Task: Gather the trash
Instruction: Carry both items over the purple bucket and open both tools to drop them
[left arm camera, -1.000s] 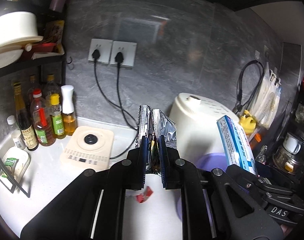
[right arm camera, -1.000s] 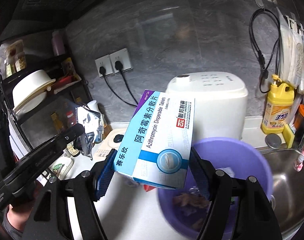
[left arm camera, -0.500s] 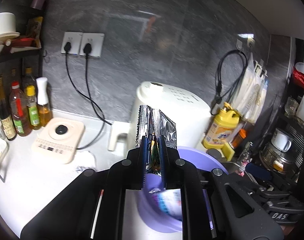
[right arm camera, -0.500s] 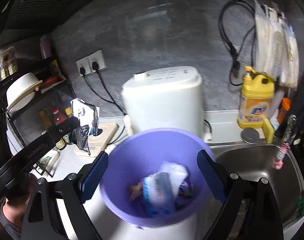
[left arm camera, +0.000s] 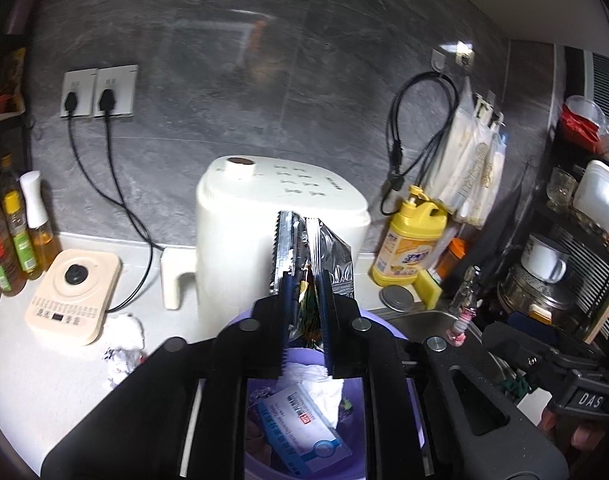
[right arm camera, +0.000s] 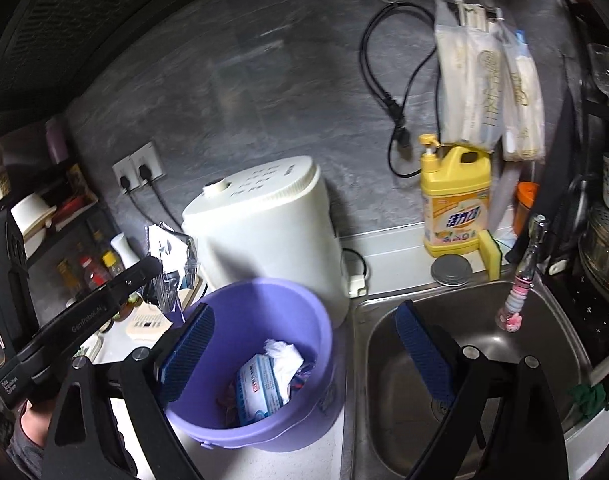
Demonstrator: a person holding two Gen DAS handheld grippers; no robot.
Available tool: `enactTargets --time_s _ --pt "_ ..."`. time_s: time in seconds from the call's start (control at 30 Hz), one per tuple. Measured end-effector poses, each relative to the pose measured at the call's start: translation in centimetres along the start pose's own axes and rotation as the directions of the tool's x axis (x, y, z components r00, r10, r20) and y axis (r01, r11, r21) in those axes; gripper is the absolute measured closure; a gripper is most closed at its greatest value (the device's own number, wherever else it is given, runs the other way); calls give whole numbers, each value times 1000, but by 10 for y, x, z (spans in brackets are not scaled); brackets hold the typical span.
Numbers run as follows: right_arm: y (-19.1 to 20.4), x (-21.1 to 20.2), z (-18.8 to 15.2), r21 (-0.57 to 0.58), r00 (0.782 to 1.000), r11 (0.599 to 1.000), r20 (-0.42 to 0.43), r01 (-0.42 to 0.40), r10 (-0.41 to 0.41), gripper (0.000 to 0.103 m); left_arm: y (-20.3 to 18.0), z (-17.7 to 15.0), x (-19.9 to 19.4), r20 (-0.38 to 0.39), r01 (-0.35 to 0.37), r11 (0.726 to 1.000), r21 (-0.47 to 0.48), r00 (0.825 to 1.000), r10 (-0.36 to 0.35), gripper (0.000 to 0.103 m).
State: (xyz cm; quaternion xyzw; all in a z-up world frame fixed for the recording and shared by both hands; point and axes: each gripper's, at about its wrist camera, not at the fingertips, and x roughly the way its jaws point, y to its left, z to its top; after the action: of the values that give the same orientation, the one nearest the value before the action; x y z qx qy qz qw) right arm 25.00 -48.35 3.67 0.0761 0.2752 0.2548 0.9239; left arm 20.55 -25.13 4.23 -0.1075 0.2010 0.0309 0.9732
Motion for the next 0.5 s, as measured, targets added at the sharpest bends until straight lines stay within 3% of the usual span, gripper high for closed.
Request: enactTargets --time_s 0.03,0.1,0.3,0.5 --pt "0 -1 0 13 1000 1000 2 1 -1 13 -1 1 2 -13 9 1000 12 1000 -9 49" --pt "1 -1 1 29 1000 1000 7 5 -5 13 -2 1 4 -27 20 999 37 999 -19 14" --pt "22 5 -7 57 1000 998 11 9 -9 12 15 -1 -4 -49 -14 995 103 999 20 6" --pt "58 16 -16 53 1000 999 1 0 0 11 49 8 -17 -39 -46 994 97 998 50 6"
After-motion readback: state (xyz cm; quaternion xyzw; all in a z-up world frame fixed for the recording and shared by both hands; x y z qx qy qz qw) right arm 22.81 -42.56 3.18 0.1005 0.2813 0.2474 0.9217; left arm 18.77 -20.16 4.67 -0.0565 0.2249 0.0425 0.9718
